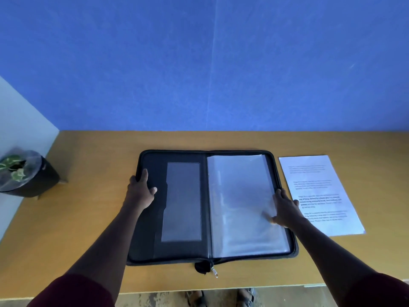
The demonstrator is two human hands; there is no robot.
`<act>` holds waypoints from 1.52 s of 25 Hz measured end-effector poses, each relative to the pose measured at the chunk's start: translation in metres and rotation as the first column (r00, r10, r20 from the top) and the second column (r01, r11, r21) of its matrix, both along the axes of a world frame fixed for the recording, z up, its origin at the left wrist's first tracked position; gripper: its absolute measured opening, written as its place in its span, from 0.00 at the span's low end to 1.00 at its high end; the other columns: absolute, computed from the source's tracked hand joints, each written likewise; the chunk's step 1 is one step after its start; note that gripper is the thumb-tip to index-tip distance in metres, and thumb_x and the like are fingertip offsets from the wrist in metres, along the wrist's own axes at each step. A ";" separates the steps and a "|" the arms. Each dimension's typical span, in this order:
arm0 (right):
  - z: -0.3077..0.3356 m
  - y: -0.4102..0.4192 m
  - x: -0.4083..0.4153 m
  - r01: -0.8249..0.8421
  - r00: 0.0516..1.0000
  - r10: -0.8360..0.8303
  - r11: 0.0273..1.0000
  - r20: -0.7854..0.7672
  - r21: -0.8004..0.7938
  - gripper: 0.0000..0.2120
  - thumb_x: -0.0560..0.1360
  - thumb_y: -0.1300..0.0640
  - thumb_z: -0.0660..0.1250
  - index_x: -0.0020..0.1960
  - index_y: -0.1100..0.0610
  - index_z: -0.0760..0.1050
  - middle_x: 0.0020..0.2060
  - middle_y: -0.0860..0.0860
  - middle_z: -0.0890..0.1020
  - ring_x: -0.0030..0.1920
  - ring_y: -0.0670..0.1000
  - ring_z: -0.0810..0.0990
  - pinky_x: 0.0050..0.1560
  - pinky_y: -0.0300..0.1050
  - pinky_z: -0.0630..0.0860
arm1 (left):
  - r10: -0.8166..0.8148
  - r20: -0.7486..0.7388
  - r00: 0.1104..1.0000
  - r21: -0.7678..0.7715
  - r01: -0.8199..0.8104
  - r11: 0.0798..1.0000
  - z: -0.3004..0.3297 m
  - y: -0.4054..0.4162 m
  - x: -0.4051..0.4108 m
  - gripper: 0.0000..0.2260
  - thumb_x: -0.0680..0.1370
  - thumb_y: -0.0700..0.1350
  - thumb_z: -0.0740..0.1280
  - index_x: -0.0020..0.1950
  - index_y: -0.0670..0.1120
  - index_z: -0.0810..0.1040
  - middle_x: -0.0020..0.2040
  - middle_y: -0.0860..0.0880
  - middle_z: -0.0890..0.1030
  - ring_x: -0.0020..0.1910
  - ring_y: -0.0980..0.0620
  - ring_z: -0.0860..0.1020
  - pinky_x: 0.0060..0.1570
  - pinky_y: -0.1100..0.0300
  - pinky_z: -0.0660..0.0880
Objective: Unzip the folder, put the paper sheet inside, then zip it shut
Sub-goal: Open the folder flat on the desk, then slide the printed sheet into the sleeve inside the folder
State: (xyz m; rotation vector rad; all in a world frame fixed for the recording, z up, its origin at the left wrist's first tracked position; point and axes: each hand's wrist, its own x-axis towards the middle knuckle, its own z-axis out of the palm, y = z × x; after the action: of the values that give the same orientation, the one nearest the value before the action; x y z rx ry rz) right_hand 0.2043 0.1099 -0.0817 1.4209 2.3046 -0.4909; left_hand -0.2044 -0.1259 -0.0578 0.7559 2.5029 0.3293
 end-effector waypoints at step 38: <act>0.042 0.053 0.096 0.109 0.905 -0.074 0.992 -0.420 0.061 0.30 0.76 0.52 0.68 0.75 0.56 0.61 0.68 0.54 0.72 0.65 0.57 0.69 0.61 0.54 0.73 | -0.180 0.006 0.984 0.334 0.168 0.928 0.020 0.183 0.306 0.31 0.80 0.38 0.61 0.81 0.46 0.51 0.81 0.47 0.49 0.80 0.49 0.50 0.71 0.54 0.64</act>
State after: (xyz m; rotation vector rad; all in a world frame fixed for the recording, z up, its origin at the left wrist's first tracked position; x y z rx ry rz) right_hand 0.2999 0.1625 -0.0401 1.5966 2.6208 -0.8051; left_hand 0.1012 0.0567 -0.0373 1.0859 2.3510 0.7069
